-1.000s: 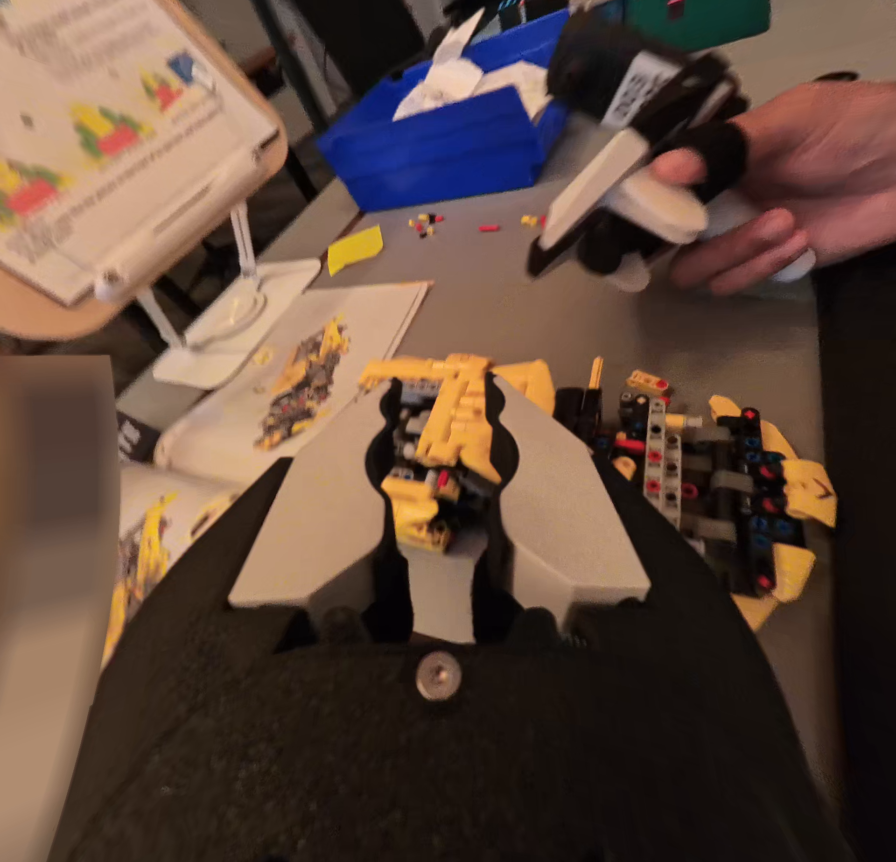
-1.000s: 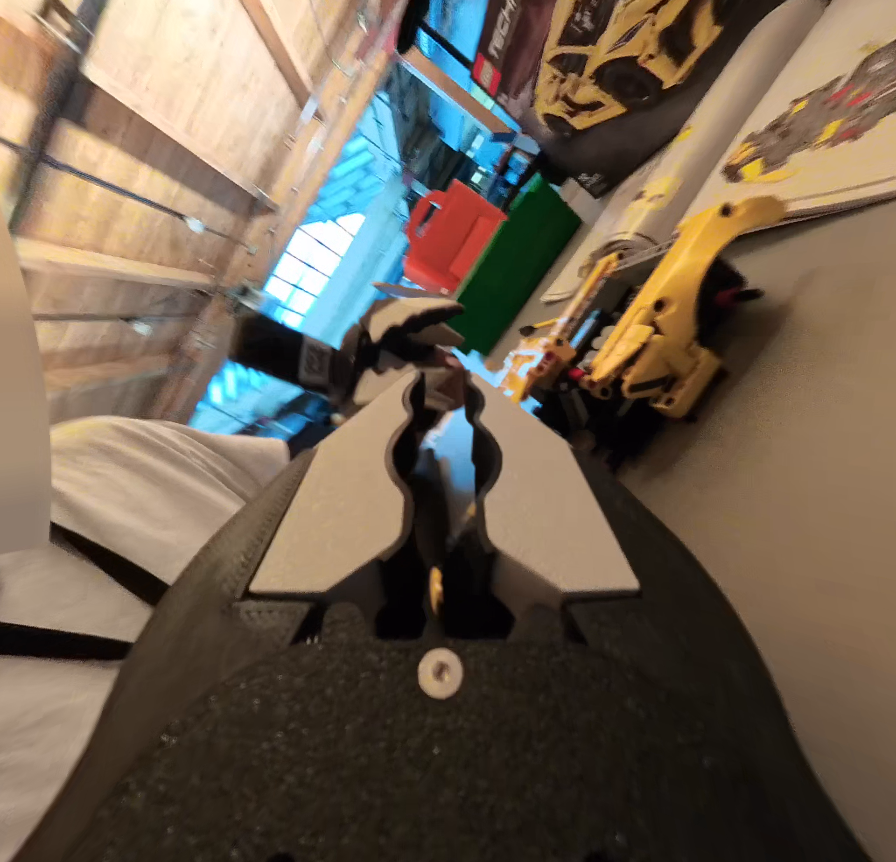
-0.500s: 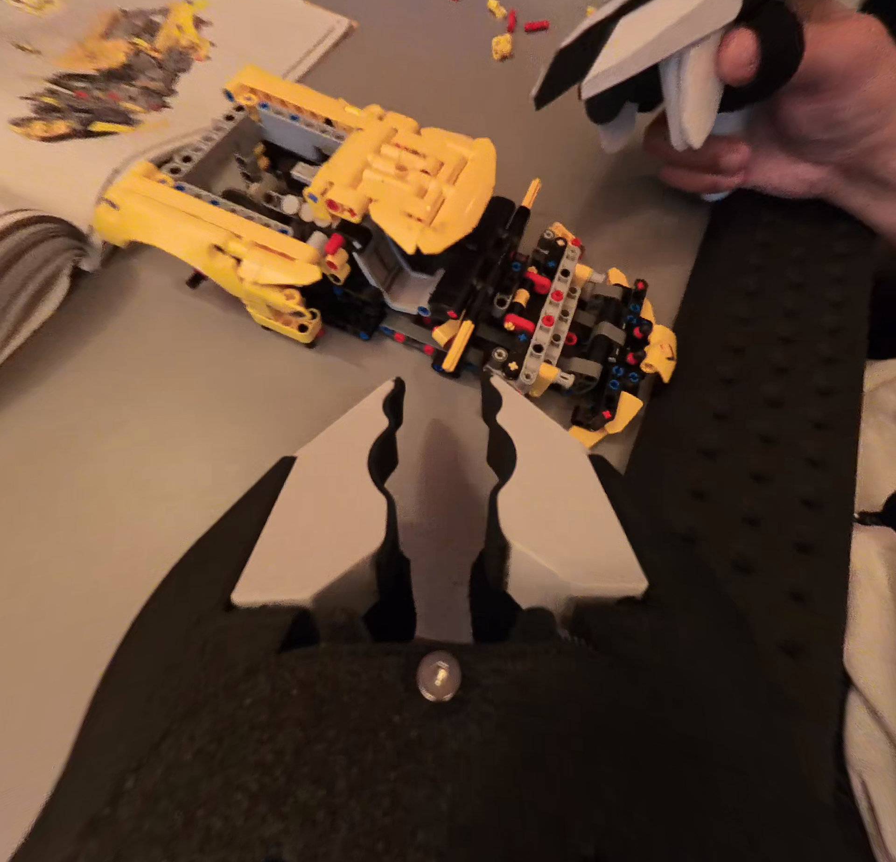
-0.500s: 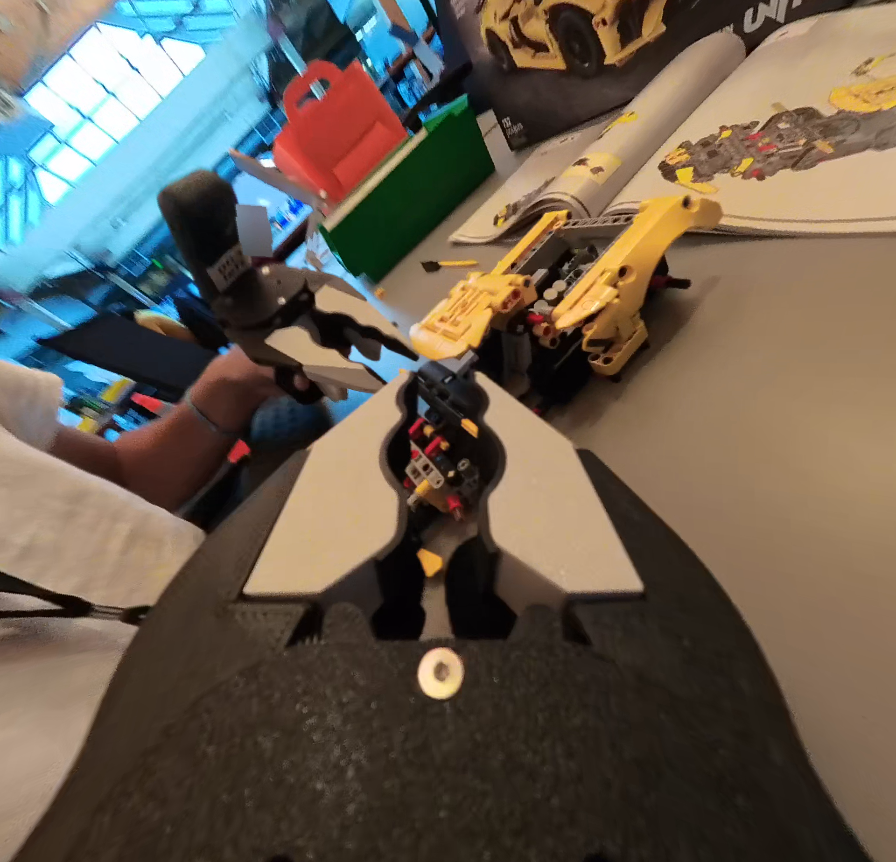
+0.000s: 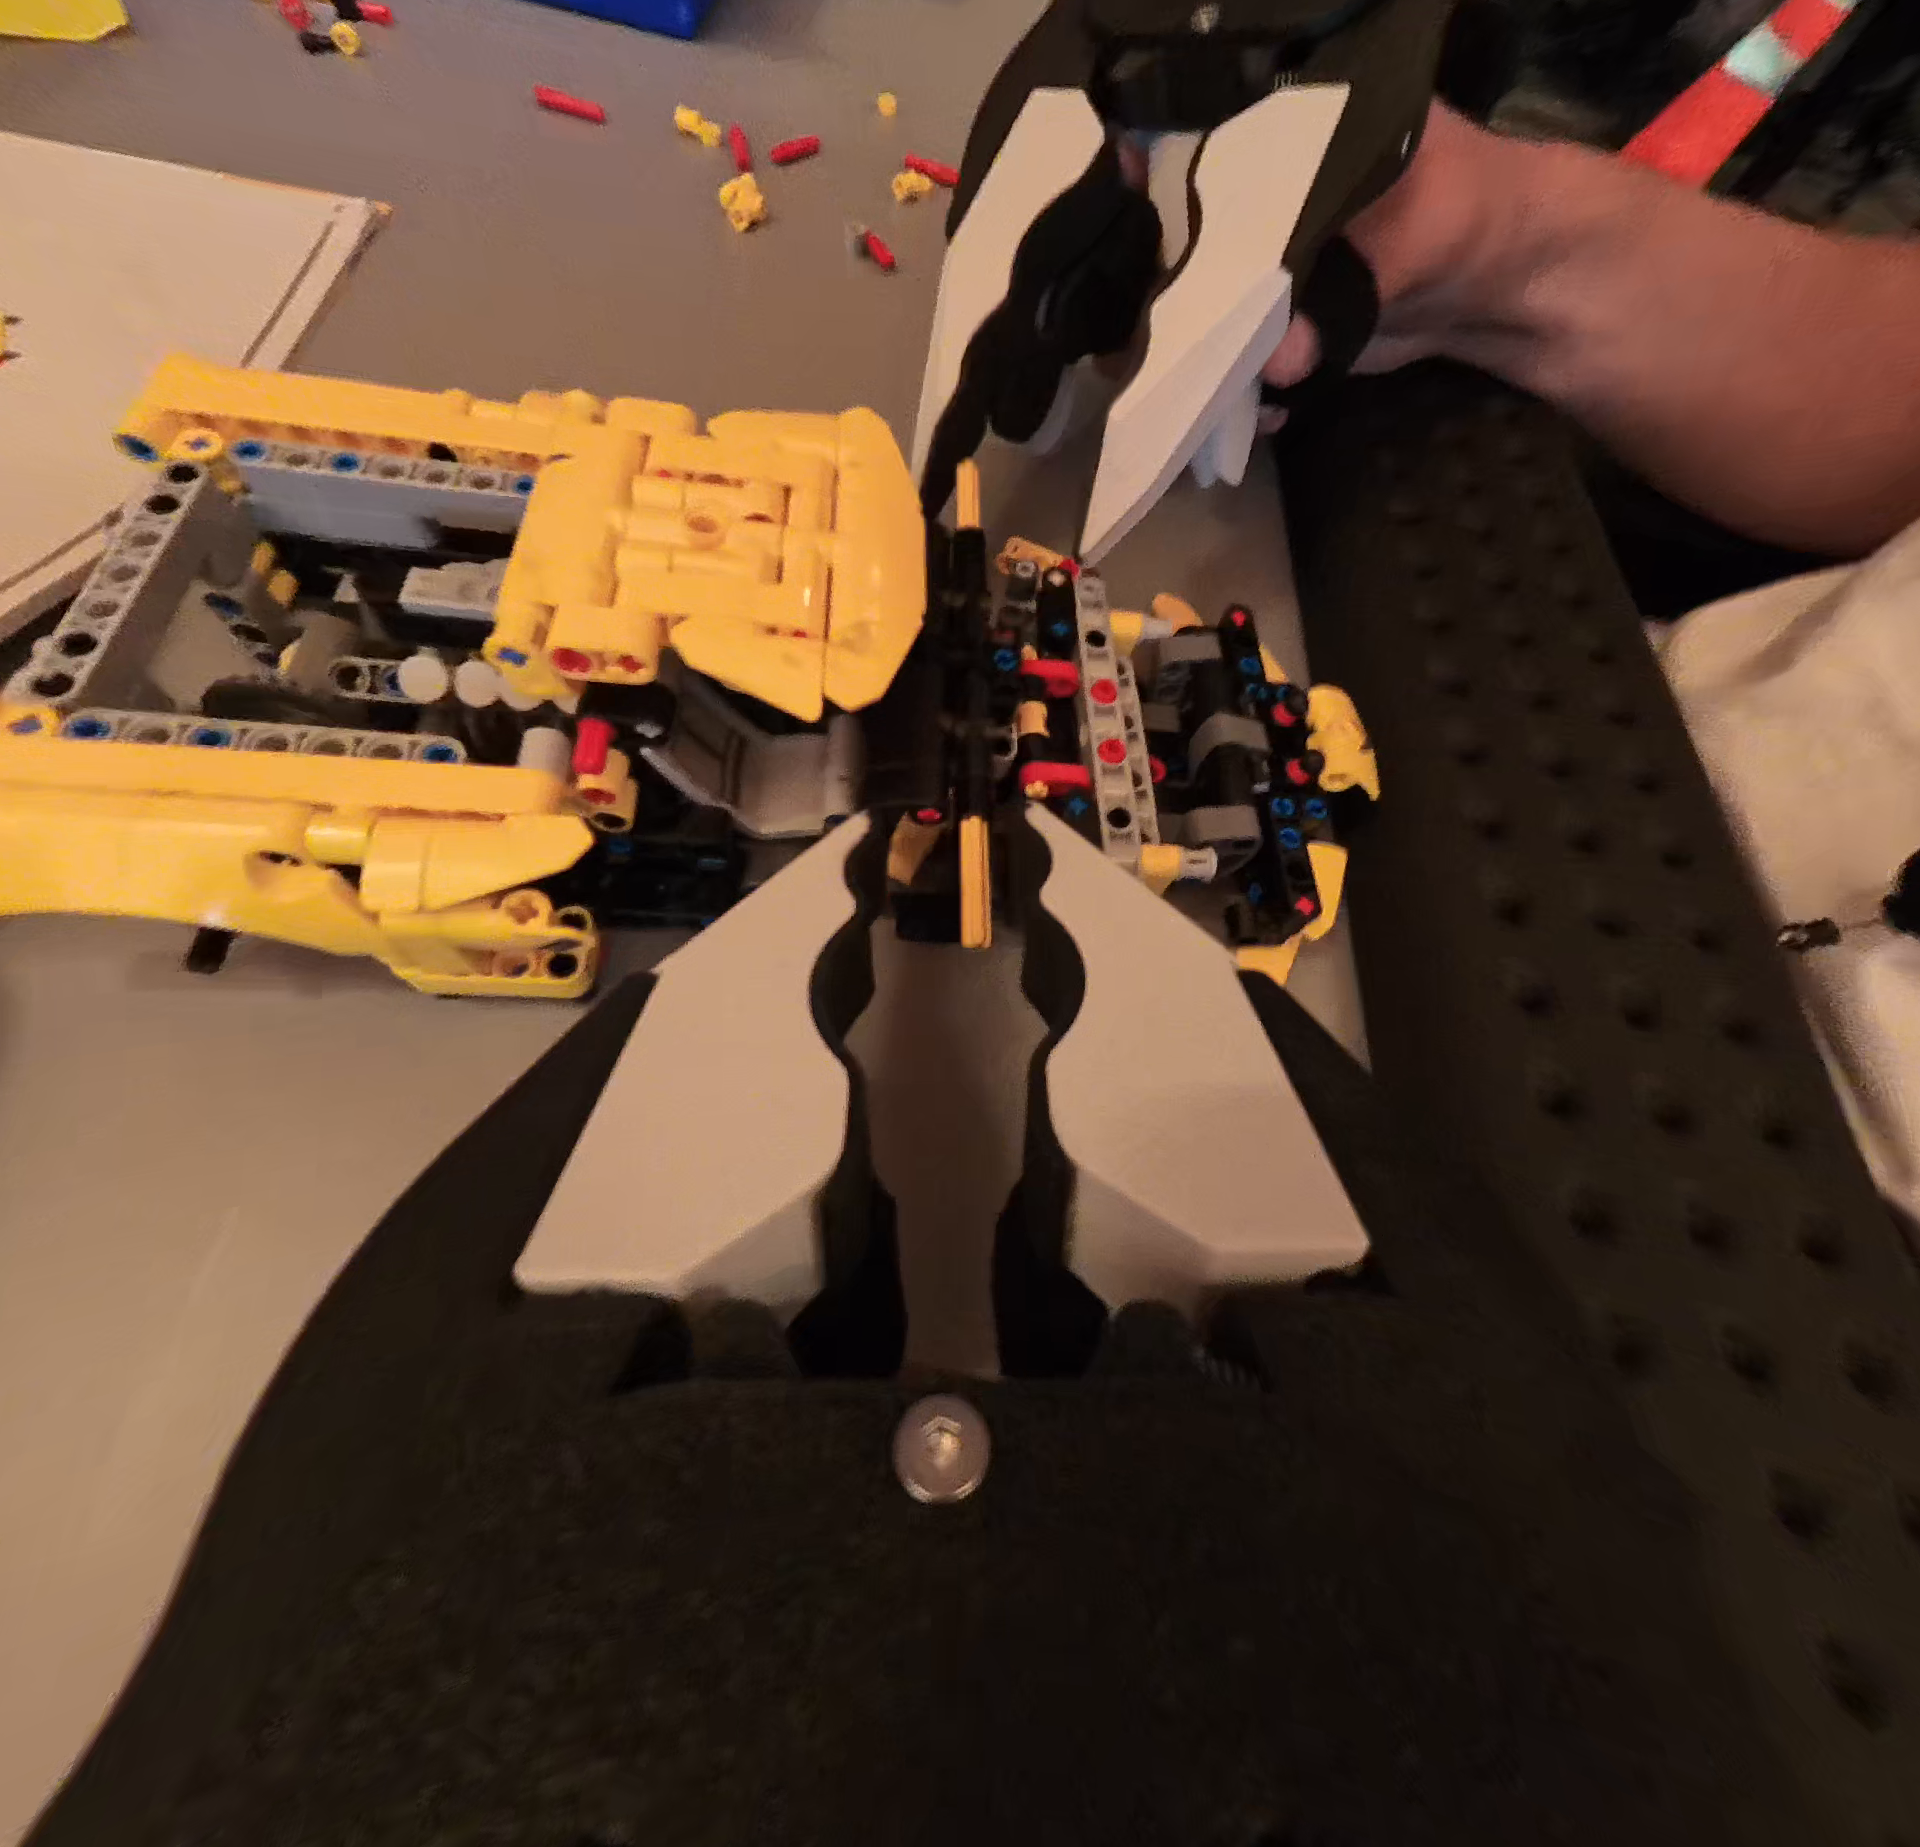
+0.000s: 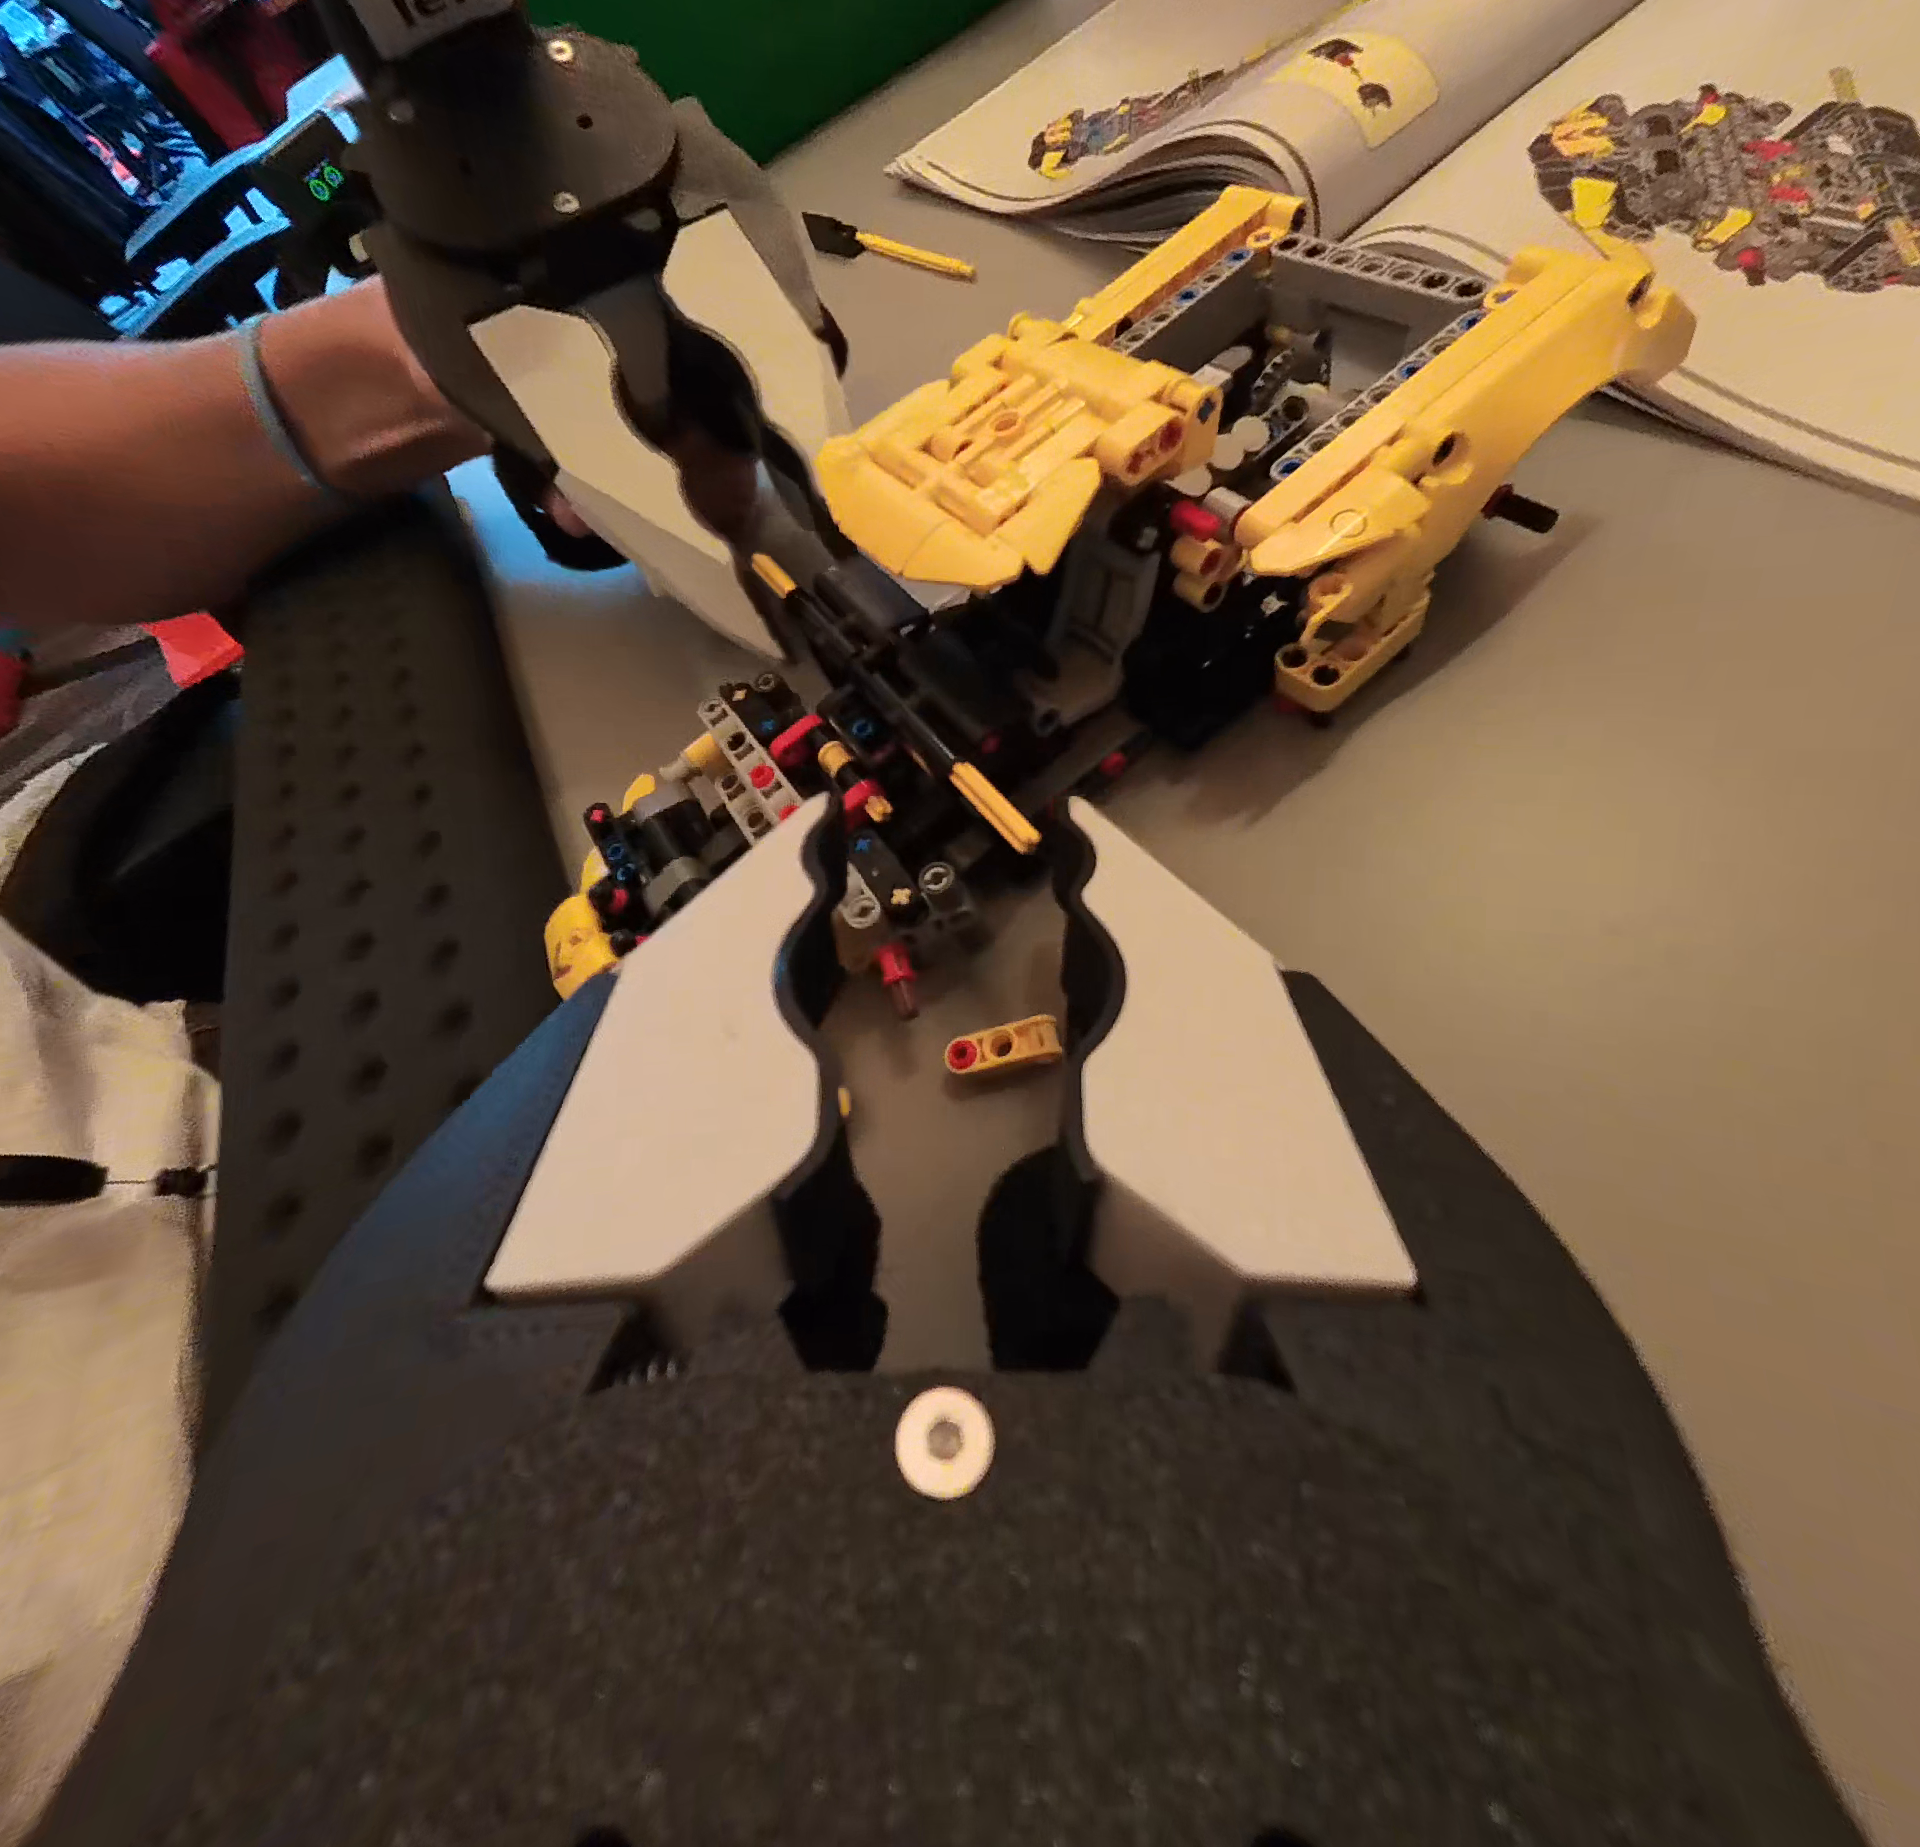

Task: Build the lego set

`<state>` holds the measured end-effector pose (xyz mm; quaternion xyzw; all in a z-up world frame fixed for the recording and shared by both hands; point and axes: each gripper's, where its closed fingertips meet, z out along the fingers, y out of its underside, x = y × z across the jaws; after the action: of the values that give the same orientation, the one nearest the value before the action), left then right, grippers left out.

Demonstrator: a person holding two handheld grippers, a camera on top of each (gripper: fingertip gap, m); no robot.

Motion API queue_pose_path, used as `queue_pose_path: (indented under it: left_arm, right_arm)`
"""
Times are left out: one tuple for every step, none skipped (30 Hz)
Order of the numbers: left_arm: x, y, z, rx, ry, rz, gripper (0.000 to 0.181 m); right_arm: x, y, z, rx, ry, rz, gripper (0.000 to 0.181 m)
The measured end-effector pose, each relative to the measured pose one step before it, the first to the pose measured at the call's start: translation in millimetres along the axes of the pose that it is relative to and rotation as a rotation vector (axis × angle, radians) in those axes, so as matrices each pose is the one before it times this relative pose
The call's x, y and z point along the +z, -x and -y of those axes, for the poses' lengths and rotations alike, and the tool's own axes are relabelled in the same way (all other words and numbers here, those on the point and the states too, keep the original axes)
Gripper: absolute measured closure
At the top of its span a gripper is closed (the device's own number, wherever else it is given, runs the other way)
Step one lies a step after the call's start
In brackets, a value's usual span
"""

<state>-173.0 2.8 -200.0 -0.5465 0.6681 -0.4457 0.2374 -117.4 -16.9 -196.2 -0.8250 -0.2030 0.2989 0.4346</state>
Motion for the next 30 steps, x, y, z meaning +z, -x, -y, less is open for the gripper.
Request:
queue_pose_path:
  left_arm:
    - [2.46, -1.47, -3.83, 0.0232, 0.0303, -0.0072, 0.163]
    - [2.0, -1.28, -2.81, 0.0125, 0.0248, -0.0059, 0.168]
    - [0.86, -1.94, -1.46, 0.0138, 0.0122, -0.0103, 0.17]
    - [0.03, -2.23, -0.73, 0.0131, 0.0035, -0.0101, 0.172]
    - [-0.5, -0.85, -0.55, 0.0074, 0.0005, -0.002, 0.172]
    - [-0.5, 0.47, -0.29, 0.0027, -0.0004, 0.0022, 0.172]
    - [-0.22, 1.56, 0.23, -0.0025, -0.0013, 0.0063, 0.169]
    - [0.16, 1.79, 0.5, -0.0048, -0.002, 0.0057, 0.166]
    - [-0.43, 2.34, 0.16, 0.0017, 0.0015, 0.0111, 0.16]
    - [-1.43, 3.04, -0.56, 0.0028, 0.0055, 0.019, 0.155]
    - [-1.66, 3.04, -0.93, -0.0012, 0.0038, 0.0207, 0.15]
    - [-0.57, 1.11, -0.76, -0.0014, -0.0025, 0.0089, 0.15]
    - [1.01, 0.04, -0.65, 0.0022, -0.0022, 0.0048, 0.15]
    - [1.72, 0.24, -1.94, 0.0081, 0.0152, 0.0071, 0.15]
    - [1.35, 0.48, -3.54, 0.0123, 0.0328, 0.0079, 0.149]
    - [-0.59, 0.97, -1.78, 0.0128, 0.0233, 0.0119, 0.148]
    - [-1.77, 1.86, -2.71, 0.002, 0.0252, 0.0151, 0.146]
    - [-2.86, 2.14, -5.18, -0.0077, 0.0366, 0.0117, 0.144]
    - [-2.97, 2.19, -7.09, -0.0106, 0.0415, 0.0101, 0.144]
    - [-2.68, 1.45, -5.61, -0.01, 0.022, 0.0075, 0.144]
    - [-2.54, -0.45, -2.64, -0.0029, -0.0032, 0.0005, 0.144]
    - [-2.44, 1.34, -0.99, 0.0009, -0.0128, 0.0154, 0.144]
    - [-2.22, 3.06, -1.0, 0.0036, -0.0061, 0.0241, 0.144]
    - [-2.01, 1.58, -1.45, 0.0087, 0.0051, 0.0118, 0.144]
    - [-2.4, 2.68, -0.04, 0.0093, 0.0015, 0.0146, 0.144]
    - [-2.63, 3.71, 3.5, 0.0023, -0.0203, 0.016, 0.144]
    - [-2.01, 1.93, 6.36, -0.0103, -0.0391, -0.0022, 0.144]
    - [-0.87, 0.71, 5.86, -0.0181, -0.035, -0.0161, 0.145]
    - [0.26, 2.15, 2.98, -0.014, -0.016, -0.0102, 0.145]
    - [1.16, 2.62, 0.18, -0.0004, -0.0014, -0.0027, 0.146]
  right_arm:
    - [0.68, 2.56, -0.78, 0.0055, 0.0032, 0.0136, 0.142]
    - [0.85, 1.02, -1.01, 0.0051, 0.0066, 0.0056, 0.142]
    - [0.91, 0.59, -1.31, 0.004, 0.0091, 0.0038, 0.141]
    - [1.04, 0.5, -1.43, 0.0003, 0.0113, 0.0031, 0.141]
    - [1.04, 0.32, -1.32, -0.0009, 0.0101, -0.0001, 0.142]
    - [1.17, 0.31, -1.56, 0.0006, 0.012, 0.0008, 0.142]
    - [1.26, 0.18, -1.73, 0.0014, 0.0127, 0.0005, 0.142]
    - [0.89, 0.02, -1.24, 0.0007, 0.009, -0.0007, 0.142]
    - [0.41, -0.17, -0.35, -0.0002, 0.0035, -0.0015, 0.142]
    - [0.07, 0.0, -0.2, 0.0004, 0.0014, -0.0001, 0.143]
    - [0.04, 0.23, -0.06, 0.0012, 0.0007, 0.0027, 0.143]
    - [-0.02, 0.17, -0.01, 0.001, -0.0002, 0.0024, 0.143]
    - [0.02, 0.07, -0.01, 0.0005, 0.0005, 0.0007, 0.143]
    - [0.06, 0.07, -0.18, -0.0001, 0.0008, 0.0003, 0.143]
    - [0.14, 0.14, -0.12, 0.0003, 0.0013, 0.0014, 0.143]
    - [-0.01, 0.17, -0.04, 0.0015, 0.0004, 0.0026, 0.143]
    - [-0.07, 0.3, -0.09, 0.0028, 0.0, 0.0041, 0.143]
    - [-0.13, 0.27, -0.21, 0.0047, -0.0002, 0.0033, 0.143]
    - [-0.37, 0.05, 0.11, 0.0026, -0.0021, 0.0013, 0.143]
    - [-0.36, -0.08, 0.41, 0.001, -0.0035, -0.0004, 0.144]
    - [-0.26, -0.13, 0.34, 0.0012, -0.0027, 0.0003, 0.144]
    - [-0.06, -0.2, -0.05, 0.0026, -0.0002, 0.0006, 0.144]
    - [0.21, 0.11, -0.21, 0.0026, 0.0019, 0.0029, 0.143]
    - [0.13, 0.15, -0.14, 0.0017, 0.0015, 0.0029, 0.144]
    - [-0.01, 0.02, -0.11, 0.0017, 0.0006, 0.0005, 0.144]
    - [-0.04, -0.25, -0.03, 0.0012, 0.0, -0.0007, 0.143]
    - [-0.1, -0.04, 0.02, 0.0005, -0.0011, -0.0009, 0.144]
    - [-0.16, -0.22, 0.33, 0.0, -0.0018, -0.0015, 0.144]
    - [-0.34, -0.71, 0.32, 0.0002, -0.0028, -0.005, 0.145]
    - [-0.44, -0.64, 0.58, -0.0017, -0.0043, -0.0049, 0.147]
